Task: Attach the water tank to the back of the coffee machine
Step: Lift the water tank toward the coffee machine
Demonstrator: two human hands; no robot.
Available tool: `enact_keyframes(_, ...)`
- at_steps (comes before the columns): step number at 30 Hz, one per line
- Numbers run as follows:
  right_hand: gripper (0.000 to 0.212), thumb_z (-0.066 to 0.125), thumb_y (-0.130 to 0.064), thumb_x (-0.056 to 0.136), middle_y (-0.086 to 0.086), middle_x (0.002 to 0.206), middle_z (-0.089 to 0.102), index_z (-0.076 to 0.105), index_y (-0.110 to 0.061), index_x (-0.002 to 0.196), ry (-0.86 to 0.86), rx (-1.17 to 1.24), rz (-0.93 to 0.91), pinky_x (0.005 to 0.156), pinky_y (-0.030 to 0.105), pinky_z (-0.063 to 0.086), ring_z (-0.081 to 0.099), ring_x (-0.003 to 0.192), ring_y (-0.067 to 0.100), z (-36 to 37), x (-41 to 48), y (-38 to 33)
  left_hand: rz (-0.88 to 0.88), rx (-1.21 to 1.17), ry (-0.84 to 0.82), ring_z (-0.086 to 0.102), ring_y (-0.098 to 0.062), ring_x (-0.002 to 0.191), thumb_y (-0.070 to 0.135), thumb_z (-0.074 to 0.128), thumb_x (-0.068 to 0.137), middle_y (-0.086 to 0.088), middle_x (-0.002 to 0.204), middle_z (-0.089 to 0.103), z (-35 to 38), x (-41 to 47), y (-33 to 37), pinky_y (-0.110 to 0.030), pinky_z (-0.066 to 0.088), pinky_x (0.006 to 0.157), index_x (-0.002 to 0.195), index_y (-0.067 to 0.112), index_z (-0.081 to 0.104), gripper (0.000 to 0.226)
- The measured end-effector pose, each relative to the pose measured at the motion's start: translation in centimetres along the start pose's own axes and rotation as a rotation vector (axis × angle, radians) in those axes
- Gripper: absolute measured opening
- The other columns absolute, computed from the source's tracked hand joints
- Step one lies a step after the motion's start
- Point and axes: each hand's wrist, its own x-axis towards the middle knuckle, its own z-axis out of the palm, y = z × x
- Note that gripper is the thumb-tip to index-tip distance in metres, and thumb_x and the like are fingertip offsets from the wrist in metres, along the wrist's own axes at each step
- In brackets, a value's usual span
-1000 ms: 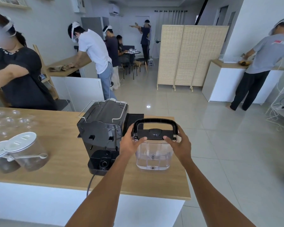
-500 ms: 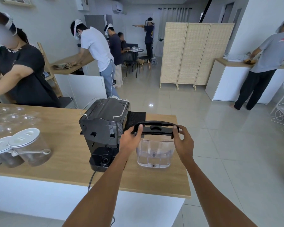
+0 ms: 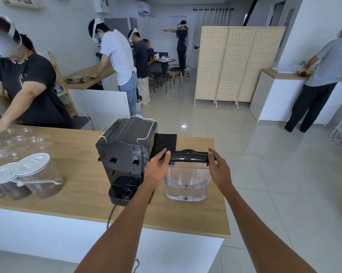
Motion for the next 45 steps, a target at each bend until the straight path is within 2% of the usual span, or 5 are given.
enact_keyframes(10, 0.053, 0.028, -0.045, 0.106, 0.003, 0.148, 0.052, 0.027, -0.033, 0.157, -0.071, -0.035, -0.048, 0.103, 0.038, 0.045, 0.057, 0.122, 0.027, 0.8, -1.9, 1.3, 0.223, 0.184, 0.025, 0.037, 0.002, 0.07, 0.067, 0.039, 0.092, 0.01, 0.085, 0.045, 0.1, -0.9, -2.1, -0.015, 0.032, 0.058, 0.152, 0.041, 0.03, 0.066)
enact_keyframes(16, 0.054, 0.033, -0.048, 0.104, 0.012, 0.105, 0.069, 0.021, -0.043, 0.156, -0.12, -0.076, -0.077, 0.067, 0.026, 0.051, 0.058, 0.07, 0.017, 0.3, -1.6, 1.4, 0.202, 0.128, -0.076, 0.049, -0.01, 0.05, 0.066, 0.051, 0.091, -0.021, 0.074, 0.06, 1.1, -1.1, -2.4, -0.045, 0.056, 0.079, 0.153, 0.05, 0.005, 0.079)
enact_keyframes(24, 0.087, 0.064, -0.053, 0.088, -0.006, 0.134, 0.062, 0.011, -0.044, 0.157, -0.136, -0.08, -0.161, 0.081, 0.025, 0.057, 0.066, 0.09, 0.019, 0.6, -2.4, 2.8, 0.174, 0.116, -0.03, 0.043, -0.068, 0.113, 0.06, 0.056, 0.088, -0.045, 0.128, 0.045, 1.8, -3.1, -0.9, -0.074, 0.039, 0.09, 0.158, 0.038, 0.011, 0.085)
enact_keyframes(34, 0.081, 0.064, -0.05, 0.09, 0.019, 0.106, 0.071, 0.021, -0.038, 0.158, -0.139, -0.129, -0.195, 0.063, 0.031, 0.054, 0.063, 0.064, 0.035, 1.0, -2.1, 2.3, 0.154, 0.09, 0.038, 0.055, -0.046, 0.066, 0.067, 0.056, 0.078, -0.011, 0.053, 0.034, 0.8, -3.1, -2.1, -0.055, 0.049, 0.067, 0.154, 0.045, 0.019, 0.087)
enact_keyframes(45, 0.078, 0.063, -0.048, 0.089, 0.014, 0.113, 0.073, 0.022, -0.042, 0.156, -0.08, -0.063, -0.296, 0.084, 0.041, 0.056, 0.066, 0.097, 0.043, -0.1, -8.0, -4.0, 0.343, 0.109, 0.196, 0.03, -0.011, 0.046, 0.056, 0.06, 0.079, 0.004, 0.051, 0.031, -5.0, -8.0, -0.4, -0.021, 0.029, 0.046, 0.155, 0.03, 0.025, 0.087)
